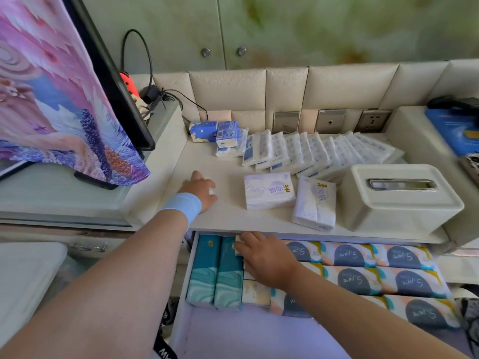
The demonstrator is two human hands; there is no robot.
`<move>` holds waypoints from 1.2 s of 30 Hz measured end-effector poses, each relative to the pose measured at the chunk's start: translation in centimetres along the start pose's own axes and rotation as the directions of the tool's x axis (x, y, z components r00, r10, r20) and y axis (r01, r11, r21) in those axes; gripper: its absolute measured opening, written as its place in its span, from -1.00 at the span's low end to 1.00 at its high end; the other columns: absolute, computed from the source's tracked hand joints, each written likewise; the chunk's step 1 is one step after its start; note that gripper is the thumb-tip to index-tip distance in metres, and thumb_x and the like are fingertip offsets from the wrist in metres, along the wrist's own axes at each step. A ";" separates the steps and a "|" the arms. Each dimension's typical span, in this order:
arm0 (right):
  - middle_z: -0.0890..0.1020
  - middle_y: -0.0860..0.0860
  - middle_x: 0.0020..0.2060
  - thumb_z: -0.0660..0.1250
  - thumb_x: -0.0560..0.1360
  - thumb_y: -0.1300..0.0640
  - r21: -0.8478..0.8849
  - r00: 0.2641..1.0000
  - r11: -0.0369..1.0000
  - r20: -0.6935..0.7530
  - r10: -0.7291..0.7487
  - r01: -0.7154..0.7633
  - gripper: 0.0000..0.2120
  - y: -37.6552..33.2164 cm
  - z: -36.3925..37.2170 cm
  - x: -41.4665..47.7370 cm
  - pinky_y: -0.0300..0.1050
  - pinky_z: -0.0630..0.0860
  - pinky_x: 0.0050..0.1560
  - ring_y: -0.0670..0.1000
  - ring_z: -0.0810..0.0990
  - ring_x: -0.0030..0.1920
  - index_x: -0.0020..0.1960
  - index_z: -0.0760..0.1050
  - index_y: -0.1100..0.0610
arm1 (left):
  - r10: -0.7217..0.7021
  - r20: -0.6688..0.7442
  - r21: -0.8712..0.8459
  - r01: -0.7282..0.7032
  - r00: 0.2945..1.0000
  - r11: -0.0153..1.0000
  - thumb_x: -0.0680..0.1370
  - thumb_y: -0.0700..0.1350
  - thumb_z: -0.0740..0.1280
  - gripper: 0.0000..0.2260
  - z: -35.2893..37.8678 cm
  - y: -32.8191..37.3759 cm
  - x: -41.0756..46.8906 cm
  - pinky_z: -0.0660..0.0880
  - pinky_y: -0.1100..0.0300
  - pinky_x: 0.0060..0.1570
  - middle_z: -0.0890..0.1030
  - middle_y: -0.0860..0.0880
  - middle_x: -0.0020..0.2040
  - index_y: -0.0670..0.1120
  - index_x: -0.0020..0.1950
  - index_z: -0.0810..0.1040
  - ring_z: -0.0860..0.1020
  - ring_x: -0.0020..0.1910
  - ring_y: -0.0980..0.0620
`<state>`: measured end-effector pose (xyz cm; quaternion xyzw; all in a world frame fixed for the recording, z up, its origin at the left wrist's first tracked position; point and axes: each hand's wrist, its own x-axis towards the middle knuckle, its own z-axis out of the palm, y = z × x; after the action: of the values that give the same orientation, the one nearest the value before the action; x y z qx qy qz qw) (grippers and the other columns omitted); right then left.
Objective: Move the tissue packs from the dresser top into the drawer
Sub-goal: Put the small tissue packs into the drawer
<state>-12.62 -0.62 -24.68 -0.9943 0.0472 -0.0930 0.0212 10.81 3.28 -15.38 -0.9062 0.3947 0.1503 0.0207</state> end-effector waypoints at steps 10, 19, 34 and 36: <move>0.58 0.01 0.01 0.40 0.35 0.11 0.069 0.996 0.994 0.026 0.082 -0.083 -0.53 -0.9 -1.5 -1.3 0.01 0.47 -0.04 0.09 0.51 -0.08 0.25 0.45 0.04 | 0.177 0.097 -0.049 -0.173 0.979 0.984 0.44 -0.24 0.41 -0.63 0.6 1.8 -4.4 0.49 0.05 0.05 0.30 -0.02 0.18 0.05 0.13 0.37 0.50 0.01 -0.11; 0.53 0.03 -0.09 0.31 0.38 -0.10 0.174 0.967 0.985 0.246 -0.061 0.018 -0.75 -2.7 -3.3 -3.7 -0.03 0.42 -0.15 0.11 0.51 -0.17 -0.06 0.47 0.04 | 0.224 0.217 0.024 -0.235 0.950 0.972 0.48 -0.19 0.40 -0.68 -0.5 1.9 -9.5 0.48 0.11 -0.01 0.42 -0.03 0.22 0.01 0.18 0.43 0.49 0.10 -0.08; 0.46 0.04 0.16 0.26 0.52 -0.04 0.210 0.933 0.919 0.208 0.292 -0.334 -0.66 -2.8 -3.3 -3.8 0.00 0.39 0.08 0.10 0.46 0.16 0.24 0.47 0.05 | 0.320 0.327 -0.006 -0.337 0.889 0.942 0.47 -0.12 0.46 -0.66 1.8 2.9 -13.3 0.51 0.09 0.13 0.49 -0.01 0.21 0.00 0.21 0.51 0.52 0.13 -0.05; 0.46 0.00 0.13 0.30 0.46 0.01 0.396 0.913 0.824 0.225 0.340 -0.404 -0.63 -2.6 -3.9 -3.9 -0.03 0.47 -0.02 0.06 0.52 0.05 0.25 0.42 0.05 | 0.340 0.325 -0.018 -0.354 0.883 0.935 0.45 -0.11 0.48 -0.69 2.2 3.4 -13.6 0.52 0.09 0.10 0.50 0.01 0.17 0.00 0.15 0.53 0.54 0.10 -0.05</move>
<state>-16.91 2.20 -21.46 -0.9398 0.2168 -0.0230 0.2633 -0.96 10.90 -13.30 -0.7834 0.5447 0.2895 0.0766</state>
